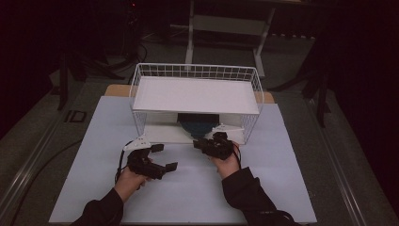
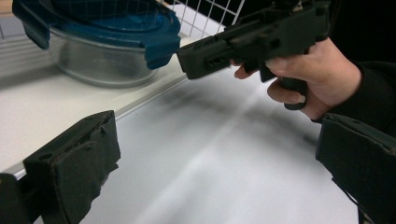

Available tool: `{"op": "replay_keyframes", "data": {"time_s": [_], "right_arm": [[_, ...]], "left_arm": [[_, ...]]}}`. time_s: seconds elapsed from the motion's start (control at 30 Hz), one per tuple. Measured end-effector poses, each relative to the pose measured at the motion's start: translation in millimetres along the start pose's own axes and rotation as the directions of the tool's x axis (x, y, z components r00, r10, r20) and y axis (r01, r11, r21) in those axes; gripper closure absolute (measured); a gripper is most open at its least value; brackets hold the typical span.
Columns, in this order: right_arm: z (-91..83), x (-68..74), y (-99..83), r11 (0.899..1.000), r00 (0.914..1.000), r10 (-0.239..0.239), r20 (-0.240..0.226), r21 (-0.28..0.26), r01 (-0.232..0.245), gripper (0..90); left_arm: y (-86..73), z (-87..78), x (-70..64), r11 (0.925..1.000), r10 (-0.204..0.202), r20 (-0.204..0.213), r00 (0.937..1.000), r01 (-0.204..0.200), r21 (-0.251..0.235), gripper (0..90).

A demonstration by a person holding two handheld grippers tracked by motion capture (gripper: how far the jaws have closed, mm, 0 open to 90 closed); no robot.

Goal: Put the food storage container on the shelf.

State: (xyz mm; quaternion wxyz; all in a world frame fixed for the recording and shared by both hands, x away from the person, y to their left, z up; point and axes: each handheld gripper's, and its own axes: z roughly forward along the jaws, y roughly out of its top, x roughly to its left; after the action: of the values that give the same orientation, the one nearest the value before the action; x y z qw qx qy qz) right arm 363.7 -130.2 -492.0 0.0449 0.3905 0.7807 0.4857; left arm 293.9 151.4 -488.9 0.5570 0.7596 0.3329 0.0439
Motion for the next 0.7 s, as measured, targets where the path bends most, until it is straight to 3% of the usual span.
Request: {"op": "replay_keyframes", "data": {"time_s": [0.13, 0.27, 0.47, 0.53, 0.7], "right_arm": [[-8.6, 6.7, -5.6, 1.0, 0.9998, -0.015, -0.011, -0.021, 0.015, 36.1], [-16.0, 10.6, -12.6, 1.0, 0.9989, -0.011, -0.045, -0.028, 0.01, 20.3], [-30.0, 10.7, -23.0, 0.999, 0.9982, -0.011, -0.059, -0.043, 0.008, 16.8], [-40.0, 12.2, -28.6, 0.998, 0.9984, -0.048, -0.032, -0.045, 0.046, 16.8], [-57.7, 12.8, -36.2, 0.996, 0.9984, -0.056, -0.011, -0.067, 0.055, 16.9]], "left_arm": [[1.3, -4.3, -2.0, 0.9998, 0.011, 0.005, 0.9999, -0.011, -0.018, 0.0], [0.7, -7.4, -3.3, 0.9994, 0.014, 0.017, 0.9997, -0.014, -0.03, 0.0], [-0.3, -11.4, -6.0, 0.9993, 0.02, 0.023, 0.9995, -0.019, -0.031, 0.0], [-1.2, -13.2, -9.4, 0.9992, 0.031, 0.026, 0.9992, -0.031, -0.026, 0.0], [-2.9, -16.0, -15.7, 0.9987, 0.05, 0.029, 0.9983, -0.049, -0.015, 0.0]]}}
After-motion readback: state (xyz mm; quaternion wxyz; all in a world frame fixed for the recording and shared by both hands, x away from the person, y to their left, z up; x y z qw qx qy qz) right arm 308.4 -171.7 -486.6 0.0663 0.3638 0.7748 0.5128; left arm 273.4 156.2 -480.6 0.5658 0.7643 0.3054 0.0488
